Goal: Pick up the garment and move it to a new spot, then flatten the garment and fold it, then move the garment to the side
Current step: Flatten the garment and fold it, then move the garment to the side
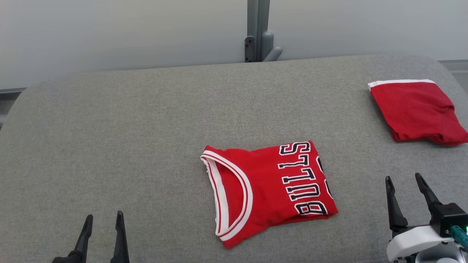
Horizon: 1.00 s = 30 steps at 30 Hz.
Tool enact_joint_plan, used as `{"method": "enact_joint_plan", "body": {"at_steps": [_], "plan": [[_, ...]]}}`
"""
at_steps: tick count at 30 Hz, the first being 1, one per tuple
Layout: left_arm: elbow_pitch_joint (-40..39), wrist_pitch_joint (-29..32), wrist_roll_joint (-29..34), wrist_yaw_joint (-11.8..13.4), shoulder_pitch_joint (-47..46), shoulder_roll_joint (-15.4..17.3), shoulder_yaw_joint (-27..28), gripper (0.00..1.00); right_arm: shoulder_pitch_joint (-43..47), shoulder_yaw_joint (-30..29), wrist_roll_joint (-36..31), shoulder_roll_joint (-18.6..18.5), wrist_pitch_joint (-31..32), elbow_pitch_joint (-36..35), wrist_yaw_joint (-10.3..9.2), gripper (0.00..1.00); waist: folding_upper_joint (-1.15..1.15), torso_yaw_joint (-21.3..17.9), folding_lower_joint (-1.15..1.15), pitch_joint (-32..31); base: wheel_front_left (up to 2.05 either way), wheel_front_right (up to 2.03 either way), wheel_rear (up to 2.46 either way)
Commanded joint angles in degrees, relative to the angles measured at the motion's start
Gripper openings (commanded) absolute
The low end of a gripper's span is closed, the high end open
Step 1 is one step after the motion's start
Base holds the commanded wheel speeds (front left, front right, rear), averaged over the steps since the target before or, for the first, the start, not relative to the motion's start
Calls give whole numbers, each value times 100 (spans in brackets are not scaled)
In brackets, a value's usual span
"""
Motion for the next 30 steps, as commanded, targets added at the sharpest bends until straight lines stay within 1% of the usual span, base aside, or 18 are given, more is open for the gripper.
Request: {"method": "enact_joint_plan", "body": {"at_steps": [1, 3, 5, 6, 8, 10, 11, 14, 15, 16, 17, 19, 20, 22, 24, 26, 30], "plan": [[19, 2, 31, -23, -40, 9, 12, 100, 29, -3, -41, -3, -19, 32, -6, 100, 0, 11, 0, 14, 0, 0, 0], [33, 2, 32, -26, -56, 10, 10, 100, -24, -30, 19, 41, -19, 113, -6, 100, 0, 21, 0, 20, 0, 0, 0], [37, 2, 29, -31, -81, 9, 22, 100, -97, -55, 221, 129, -18, 327, -5, 100, 0, 34, 0, 47, 0, 0, 0], [29, 2, 22, -32, -90, 10, 35, 100, -158, 77, 310, 121, 29, 464, -4, 100, 0, 34, 0, 64, 0, 0, 0], [-17, 2, -10, -34, -78, 10, 56, 100, -500, 210, 630, 101, 215, 431, -7, 100, 0, 14, 0, 106, 0, 0, 0], [-52, 2, -45, -35, -36, 9, 48, 100, -694, 475, 903, -20, 674, 282, -4, 100, 0, 17, 0, 136, 0, 0, 0], [-54, 2, -55, -36, -21, 9, 38, 100, -828, 486, 1078, -67, 929, 167, -9, 100, 0, 26, 0, 151, 0, 0, 0], [-62, 2, -119, -37, -48, 10, 46, 100, -1142, 683, 1559, -196, 1999, -53, -5, 100, 0, 81, 0, 216, 0, 0, 0], [-65, 2, -136, -37, -68, 10, 42, 100, -1249, 741, 1644, -290, 2322, -104, -5, 100, 0, 105, 0, 239, 0, 0, 0], [-65, 2, -136, -37, -68, 10, 42, 100, -1249, 741, 1644, -290, 2322, -104, -5, 100, 0, 105, 0, 239, 0, 0, 0], [-59, 2, -159, -37, -95, 9, 10, 100, -1334, 788, 1785, -369, 2631, -128, -5, 100, 0, 145, 0, 265, 0, 0, 0], [-45, 2, -244, -37, -146, 11, 16, 100, -1465, 897, 2137, -337, 3164, -59, -3, 100, 0, 197, 0, 344, 0, 0, 0], [-49, 2, -243, -38, -193, 10, -24, 100, -1548, 927, 2163, -419, 3353, 0, -4, 100, 0, 239, 0, 392, 0, 0, 0], [-48, 3, -298, -38, -232, 9, -52, 100, -1646, 1049, 2275, -404, 3667, 174, -5, 100, 0, 291, 0, 480, 0, 0, 0], [-36, 3, -314, -37, -256, 10, -50, 100, -1811, 1065, 2302, -329, 3788, 379, -4, 100, 0, 329, 0, 559, 0, 0, 0], [-5, 3, -373, -37, -335, 10, -4, 100, -1953, 1251, 2263, -235, 3947, 762, -4, 100, 0, 361, 0, 660, 0, 0, 0], [22, 3, -353, -36, -392, 10, -6, 100, -2189, 1427, 2172, -163, 3966, 1277, -4, 100, 0, 378, 0, 753, 0, 0, 0]]}}
